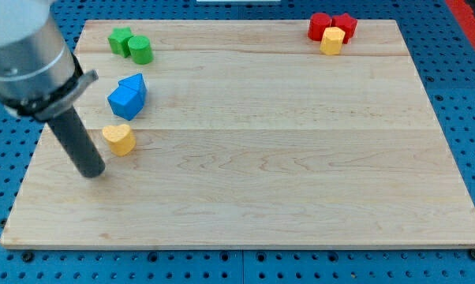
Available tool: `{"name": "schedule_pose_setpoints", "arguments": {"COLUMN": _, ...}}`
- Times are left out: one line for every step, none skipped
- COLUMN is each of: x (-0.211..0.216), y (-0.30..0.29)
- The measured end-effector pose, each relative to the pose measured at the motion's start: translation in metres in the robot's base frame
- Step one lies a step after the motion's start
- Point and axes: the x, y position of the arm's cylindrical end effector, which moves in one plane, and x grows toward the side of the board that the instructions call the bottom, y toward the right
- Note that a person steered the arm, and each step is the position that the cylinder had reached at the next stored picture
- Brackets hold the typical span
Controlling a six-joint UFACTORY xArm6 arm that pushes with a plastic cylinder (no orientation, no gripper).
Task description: Push the yellow heart towards the center
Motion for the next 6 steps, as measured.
{"name": "schedule_pose_setpoints", "arguments": {"x": -0.023, "y": 0.032}}
{"name": "schedule_pose_setpoints", "arguments": {"x": -0.035, "y": 0.112}}
{"name": "schedule_pose_setpoints", "arguments": {"x": -0.043, "y": 0.116}}
{"name": "schedule_pose_setpoints", "arguments": {"x": -0.02, "y": 0.075}}
{"name": "schedule_pose_setpoints", "arguments": {"x": -0.037, "y": 0.031}}
{"name": "schedule_pose_setpoints", "arguments": {"x": -0.083, "y": 0.101}}
